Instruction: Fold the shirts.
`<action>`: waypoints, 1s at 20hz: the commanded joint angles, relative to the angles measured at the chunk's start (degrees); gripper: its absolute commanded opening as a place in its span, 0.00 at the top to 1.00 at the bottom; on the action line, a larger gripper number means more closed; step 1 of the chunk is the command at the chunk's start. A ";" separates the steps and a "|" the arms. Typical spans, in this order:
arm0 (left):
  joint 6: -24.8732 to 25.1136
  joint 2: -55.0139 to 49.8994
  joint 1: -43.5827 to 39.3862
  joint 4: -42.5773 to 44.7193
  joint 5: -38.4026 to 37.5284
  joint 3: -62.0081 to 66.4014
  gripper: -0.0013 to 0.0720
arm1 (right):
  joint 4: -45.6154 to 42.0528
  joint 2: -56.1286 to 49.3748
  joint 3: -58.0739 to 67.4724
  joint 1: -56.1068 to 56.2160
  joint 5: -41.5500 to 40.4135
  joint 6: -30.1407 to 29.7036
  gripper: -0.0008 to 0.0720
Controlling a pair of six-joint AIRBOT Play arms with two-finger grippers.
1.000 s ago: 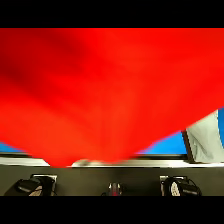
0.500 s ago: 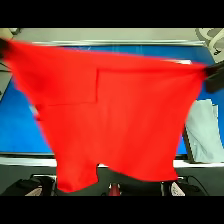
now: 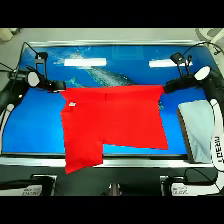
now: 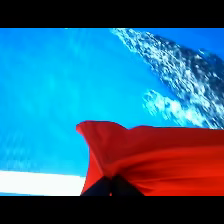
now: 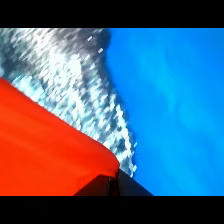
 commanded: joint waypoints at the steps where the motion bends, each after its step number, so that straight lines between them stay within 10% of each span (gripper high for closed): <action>1: -0.68 -6.80 1.77 -1.05 5.16 4.35 0.95 | 0.37 -3.39 -0.02 0.57 -17.29 1.38 0.97; 6: -0.63 -14.08 4.35 -7.56 8.48 16.00 0.95 | 1.81 -3.50 -0.02 0.59 -27.26 5.44 0.97; 20: 12.87 -13.29 2.71 -9.16 -22.73 11.32 0.95 | -8.09 -3.50 -1.27 0.55 13.84 5.25 0.97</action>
